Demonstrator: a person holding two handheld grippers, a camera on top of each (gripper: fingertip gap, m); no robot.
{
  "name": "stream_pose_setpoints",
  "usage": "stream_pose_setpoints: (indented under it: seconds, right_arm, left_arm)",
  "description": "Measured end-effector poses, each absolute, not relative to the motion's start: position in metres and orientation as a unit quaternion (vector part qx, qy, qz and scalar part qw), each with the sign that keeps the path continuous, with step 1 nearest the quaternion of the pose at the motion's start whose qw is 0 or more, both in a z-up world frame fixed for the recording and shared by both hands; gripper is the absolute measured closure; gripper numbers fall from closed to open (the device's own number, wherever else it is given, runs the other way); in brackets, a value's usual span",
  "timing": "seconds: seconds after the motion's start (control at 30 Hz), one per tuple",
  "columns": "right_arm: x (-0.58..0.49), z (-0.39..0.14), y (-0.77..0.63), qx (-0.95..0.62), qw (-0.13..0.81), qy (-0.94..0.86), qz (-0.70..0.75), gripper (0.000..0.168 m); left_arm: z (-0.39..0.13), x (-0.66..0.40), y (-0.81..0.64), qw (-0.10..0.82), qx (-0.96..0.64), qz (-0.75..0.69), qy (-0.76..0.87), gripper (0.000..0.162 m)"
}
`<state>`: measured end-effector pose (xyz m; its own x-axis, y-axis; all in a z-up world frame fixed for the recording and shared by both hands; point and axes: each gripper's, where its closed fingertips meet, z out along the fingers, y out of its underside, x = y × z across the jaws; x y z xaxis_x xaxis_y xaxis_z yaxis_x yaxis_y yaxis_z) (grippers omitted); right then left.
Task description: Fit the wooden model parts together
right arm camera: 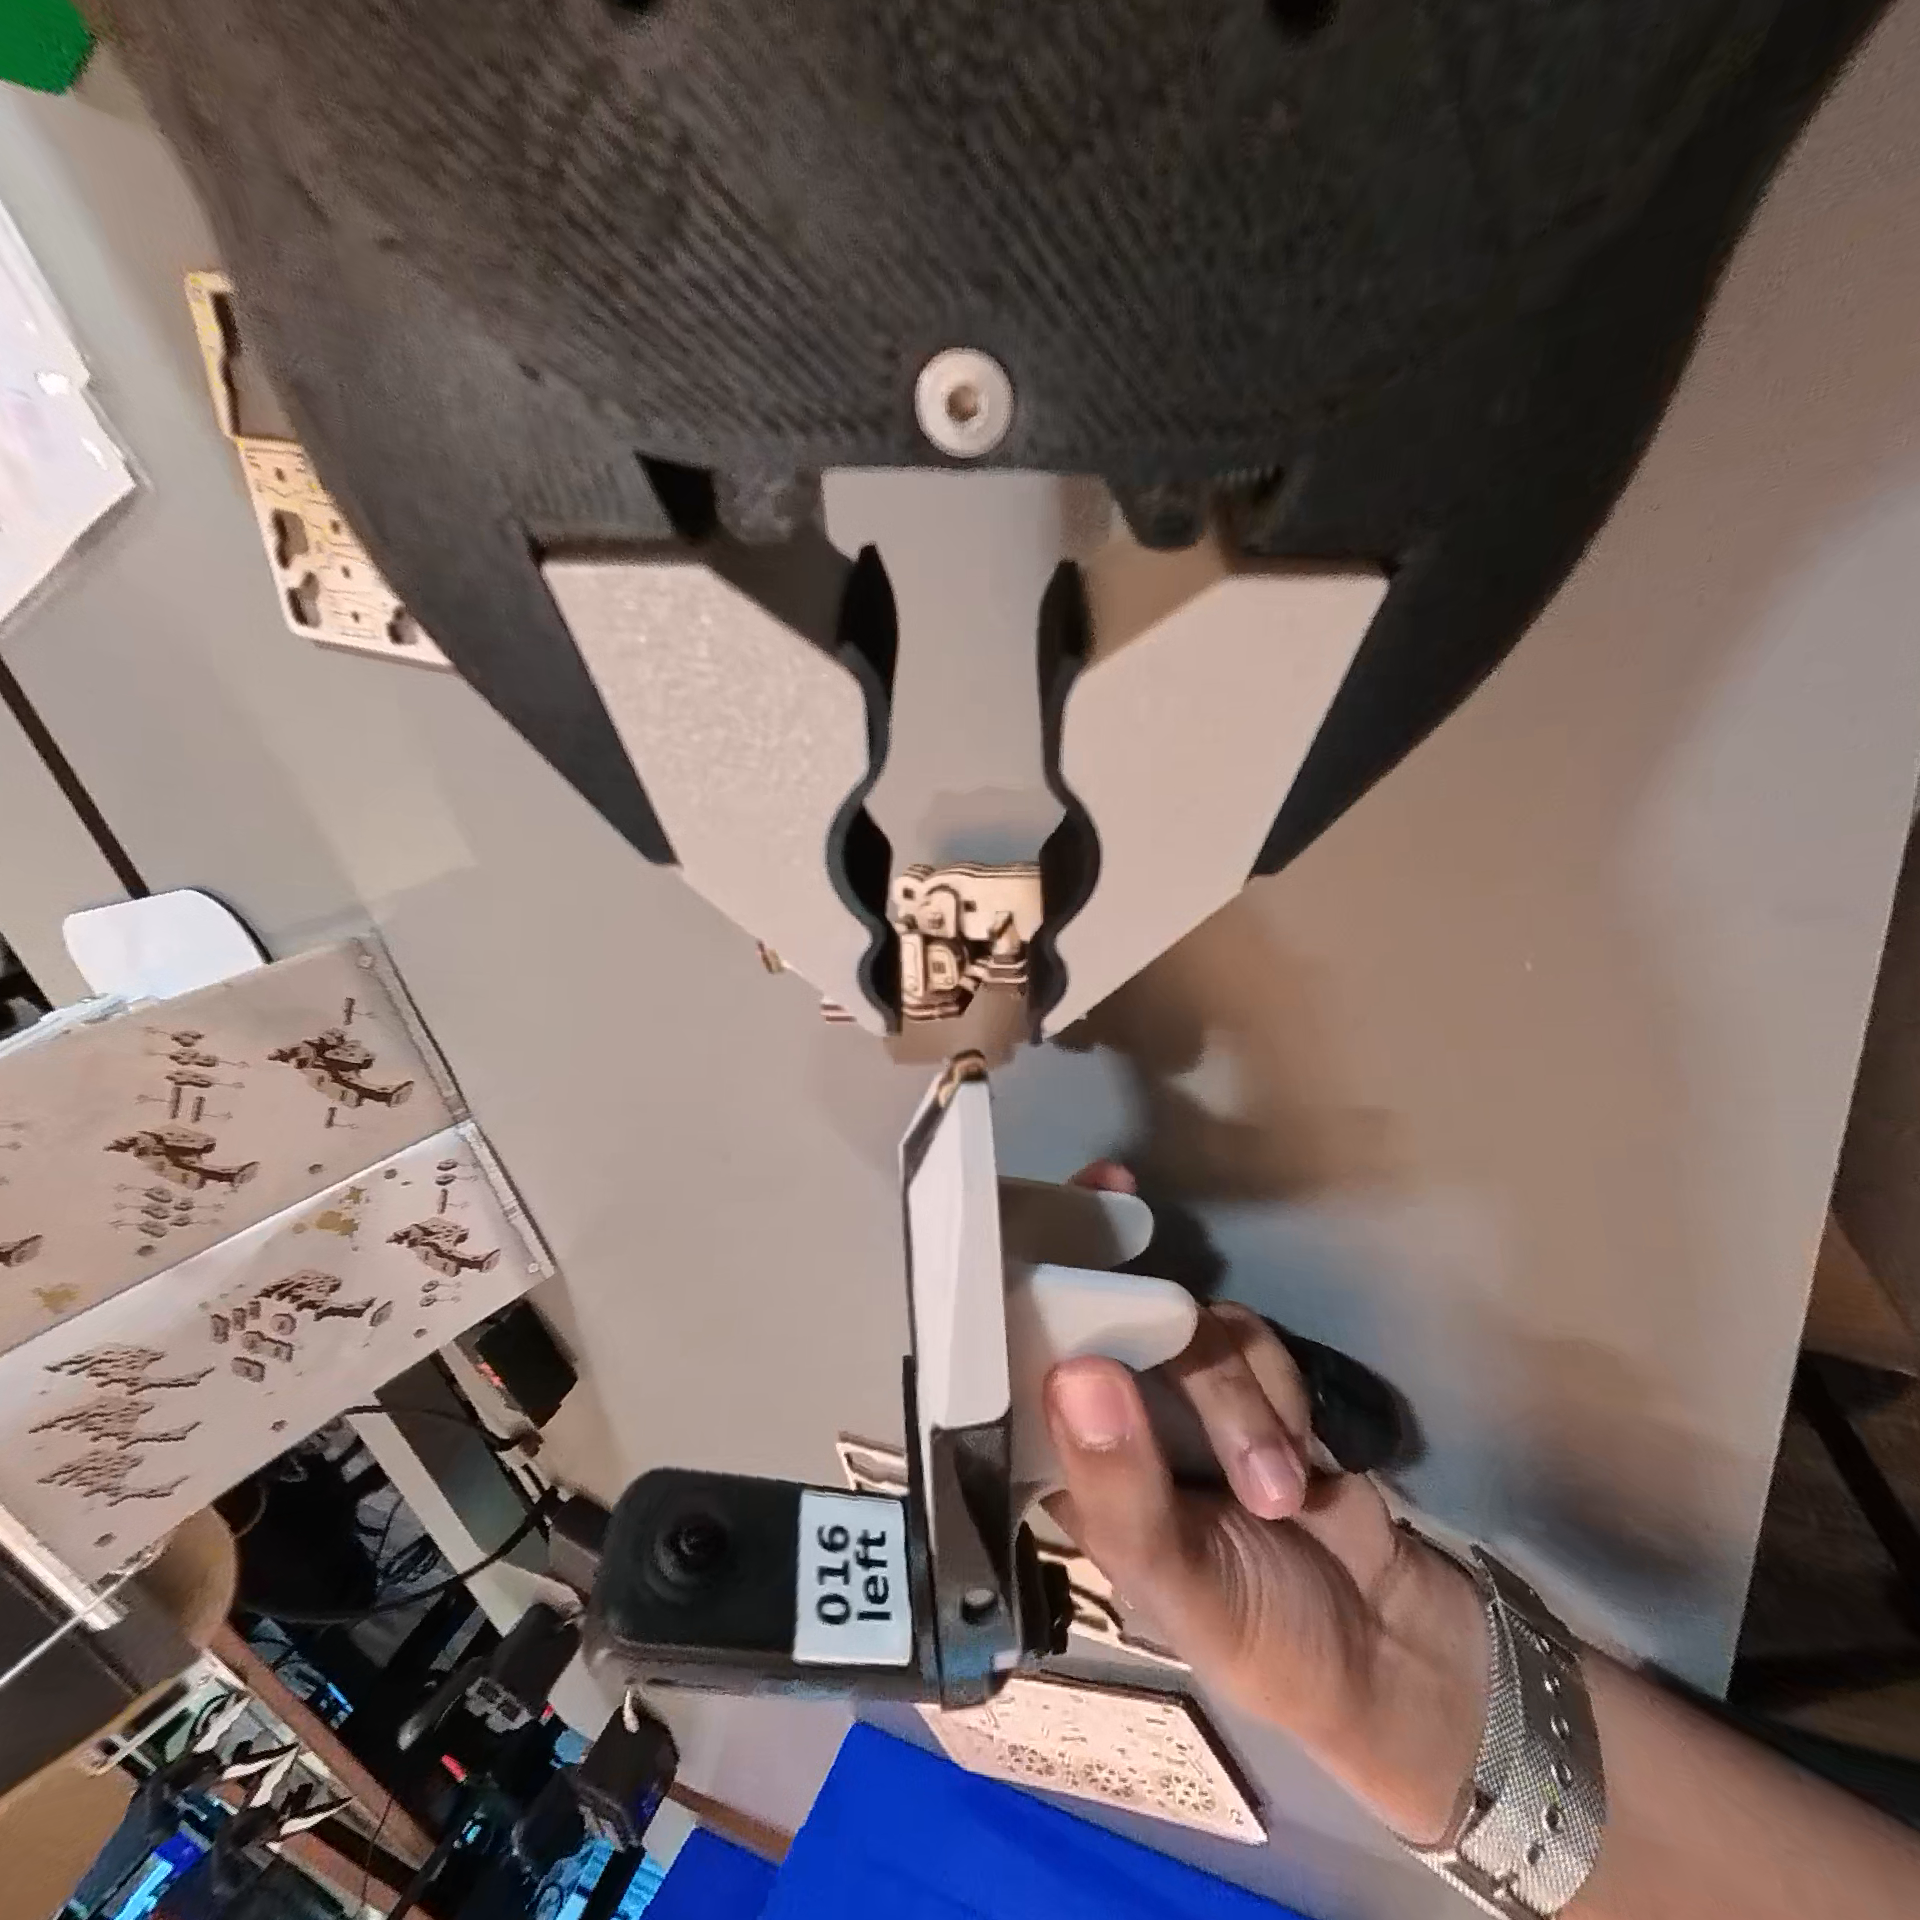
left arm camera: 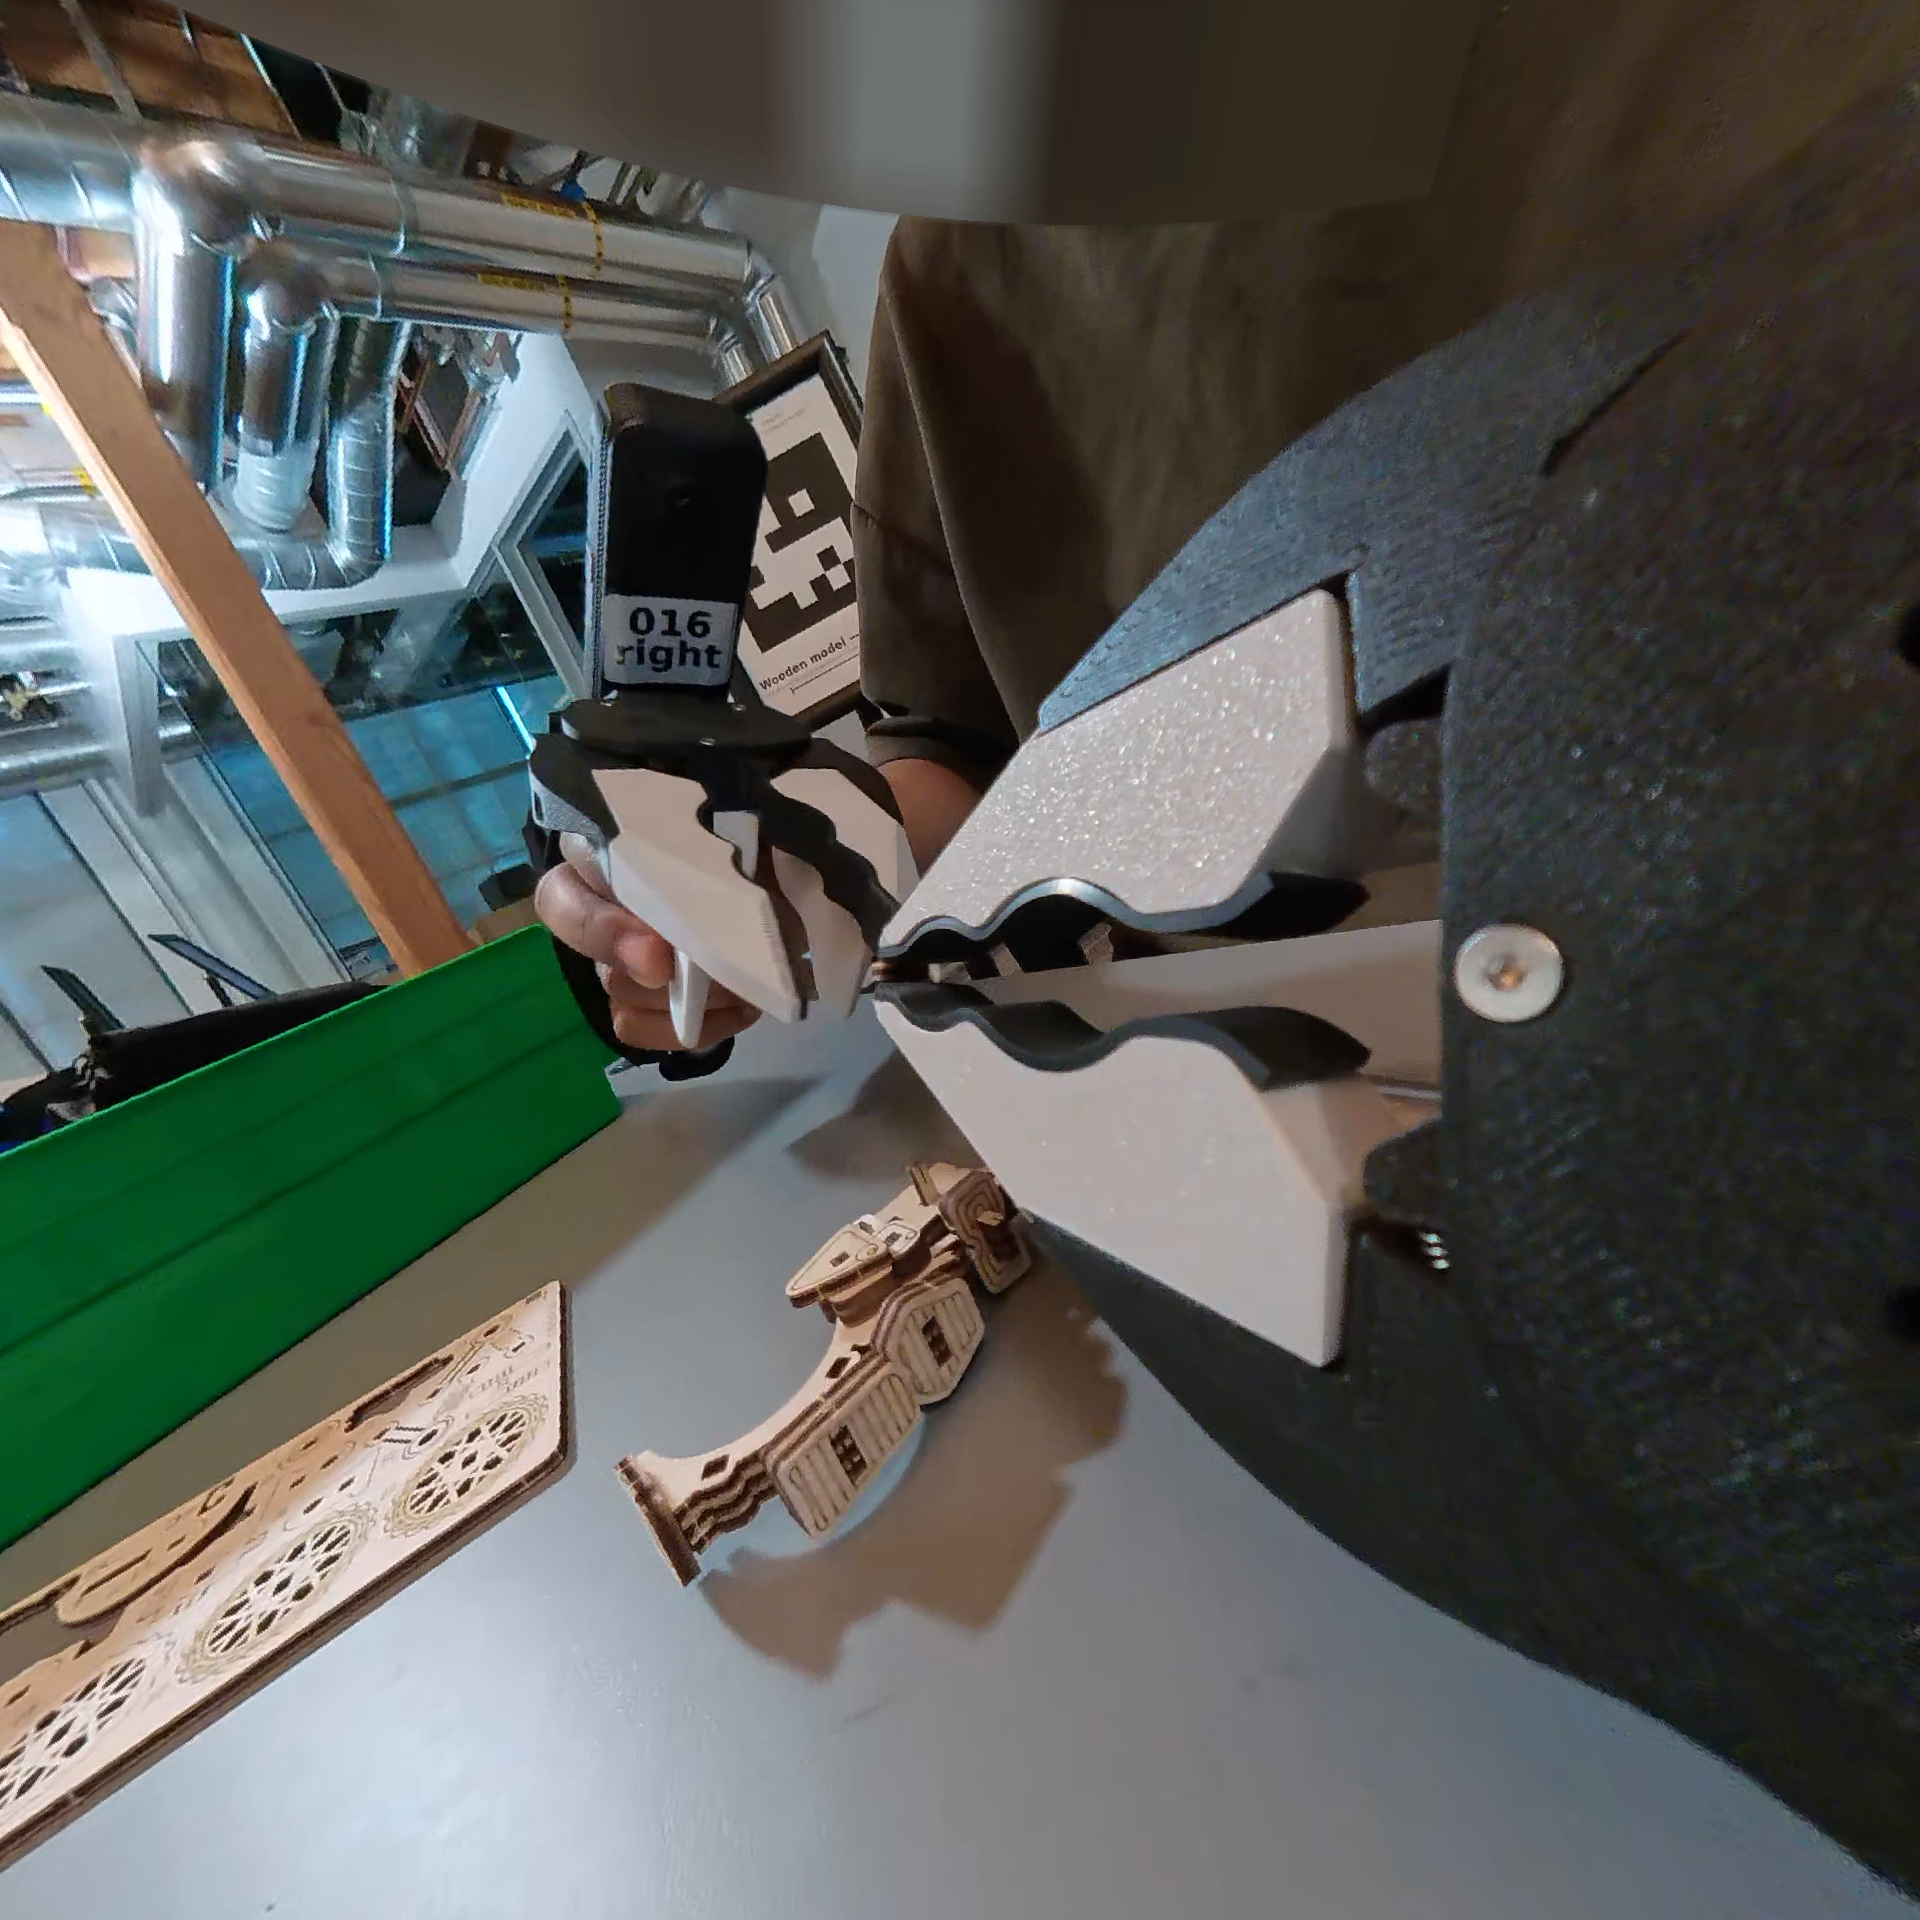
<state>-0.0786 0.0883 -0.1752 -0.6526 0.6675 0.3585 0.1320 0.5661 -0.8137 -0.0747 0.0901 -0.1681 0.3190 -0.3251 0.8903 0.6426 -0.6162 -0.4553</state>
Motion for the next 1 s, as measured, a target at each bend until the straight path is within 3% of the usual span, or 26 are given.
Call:
stream_pose_setpoints:
  seconds: [0.27,0.6,1.0]
  right_arm:
    - [-0.082,-0.181,0.082,-0.232,0.357,-0.826,0.368,0.165]
    - [-0.082,-0.174,0.083,-0.237,0.362,-0.816,0.384,0.159]
    - [-0.088,-0.169,0.091,-0.261,0.373,-0.804,0.381,0.164]
  left_arm:
    - [-0.169,-0.071,0.089,0.415,-0.691,-0.581,-0.112,0.161]
    - [-0.169,-0.073,0.09,0.413,-0.69,-0.583,-0.12,0.161]
    - [-0.169,-0.08,0.093,0.427,-0.685,-0.573,-0.139,0.157]
